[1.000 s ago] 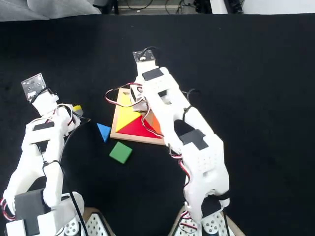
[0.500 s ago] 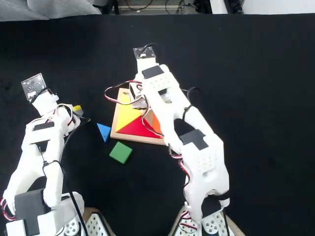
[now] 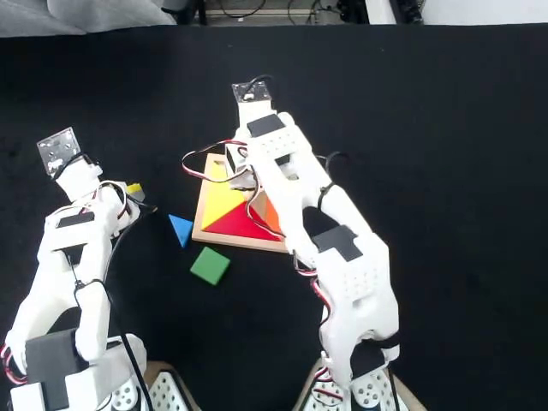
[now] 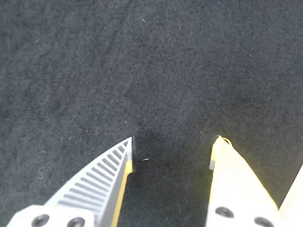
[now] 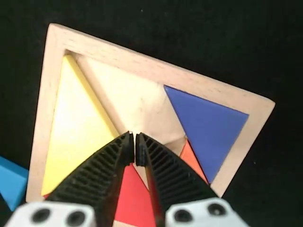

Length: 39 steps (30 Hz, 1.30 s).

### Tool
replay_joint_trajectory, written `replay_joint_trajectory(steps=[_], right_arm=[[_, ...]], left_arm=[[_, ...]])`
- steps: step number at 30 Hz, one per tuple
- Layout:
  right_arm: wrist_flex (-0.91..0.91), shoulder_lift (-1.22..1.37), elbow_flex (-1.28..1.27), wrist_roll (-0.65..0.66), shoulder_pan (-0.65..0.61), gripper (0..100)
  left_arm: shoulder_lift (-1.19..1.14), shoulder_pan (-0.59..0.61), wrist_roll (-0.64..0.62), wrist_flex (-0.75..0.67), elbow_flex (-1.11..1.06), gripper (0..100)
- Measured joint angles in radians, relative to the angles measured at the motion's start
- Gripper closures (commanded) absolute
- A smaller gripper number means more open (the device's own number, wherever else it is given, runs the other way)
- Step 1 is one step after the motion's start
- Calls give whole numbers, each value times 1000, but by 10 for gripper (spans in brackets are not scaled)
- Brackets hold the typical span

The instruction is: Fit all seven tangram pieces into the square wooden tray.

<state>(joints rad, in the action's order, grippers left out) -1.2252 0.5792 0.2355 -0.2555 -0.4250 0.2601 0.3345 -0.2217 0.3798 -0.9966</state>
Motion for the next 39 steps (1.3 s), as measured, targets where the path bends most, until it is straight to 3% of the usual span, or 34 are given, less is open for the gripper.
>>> replay_joint_trajectory(steps=[24, 31, 36, 39], right_arm=[[-48, -72, -14, 0, 0, 988], [92, -334, -305, 101, -29, 987], [155, -529, -532, 252, -107, 985], [138, -575, -574, 334, -163, 933]], left_arm=[[0, 0, 0, 0, 0, 739], [0, 0, 0, 0, 0, 739], [0, 0, 0, 0, 0, 739], [0, 0, 0, 0, 0, 739]])
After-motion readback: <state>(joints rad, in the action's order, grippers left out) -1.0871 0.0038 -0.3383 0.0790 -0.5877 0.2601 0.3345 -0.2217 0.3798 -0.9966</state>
